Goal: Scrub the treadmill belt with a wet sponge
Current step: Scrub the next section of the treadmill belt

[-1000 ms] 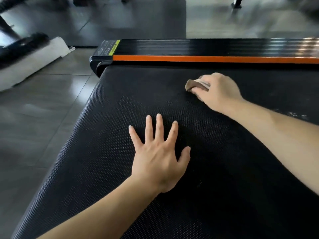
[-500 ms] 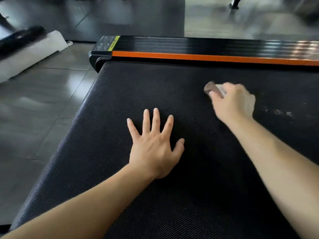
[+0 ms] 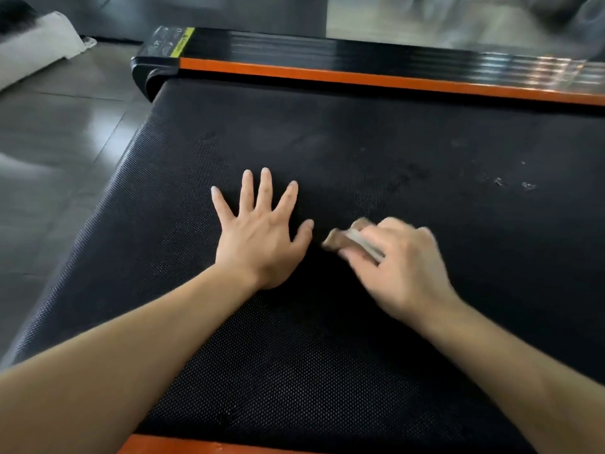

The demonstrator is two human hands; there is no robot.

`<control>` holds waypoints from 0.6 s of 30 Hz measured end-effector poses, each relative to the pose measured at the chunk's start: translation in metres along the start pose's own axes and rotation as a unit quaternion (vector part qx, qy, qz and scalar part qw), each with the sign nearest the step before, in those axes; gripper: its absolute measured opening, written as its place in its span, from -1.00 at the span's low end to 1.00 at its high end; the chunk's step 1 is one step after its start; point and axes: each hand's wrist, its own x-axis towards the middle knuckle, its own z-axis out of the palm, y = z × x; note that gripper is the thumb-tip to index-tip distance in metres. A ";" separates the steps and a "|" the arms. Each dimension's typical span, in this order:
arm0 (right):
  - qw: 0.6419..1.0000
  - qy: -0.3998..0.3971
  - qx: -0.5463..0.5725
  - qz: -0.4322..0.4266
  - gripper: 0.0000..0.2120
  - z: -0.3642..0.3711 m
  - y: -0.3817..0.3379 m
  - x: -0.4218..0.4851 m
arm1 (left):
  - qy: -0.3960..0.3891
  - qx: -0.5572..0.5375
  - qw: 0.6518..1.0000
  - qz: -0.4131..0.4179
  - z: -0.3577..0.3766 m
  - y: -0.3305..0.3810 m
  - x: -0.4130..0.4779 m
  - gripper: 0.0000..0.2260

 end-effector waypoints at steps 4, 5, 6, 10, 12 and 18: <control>0.992 0.066 -0.010 0.109 -0.72 -0.009 0.028 0.007 | -0.007 0.004 1.000 -0.003 -0.001 0.000 0.000 -0.37; 0.993 0.071 -0.001 0.093 -0.72 -0.007 0.019 -0.003 | -0.006 0.004 1.000 -0.002 0.000 0.000 0.000 -0.38; 0.997 0.054 0.017 0.049 -0.70 -0.006 0.006 -0.018 | -0.004 0.003 1.000 -0.002 0.000 0.001 0.000 -0.38; 0.984 -0.104 0.054 -0.131 -0.71 -0.007 -0.009 -0.062 | -0.006 0.005 1.000 -0.005 0.001 0.001 -0.001 -0.38; 0.992 -0.067 0.037 -0.099 -0.73 -0.011 0.008 -0.048 | -0.004 0.001 1.000 -0.005 0.000 0.001 -0.001 -0.38; 0.971 -0.136 0.110 -0.164 -0.75 -0.005 -0.045 -0.099 | -0.003 0.022 1.000 -0.007 0.001 0.002 -0.002 -0.37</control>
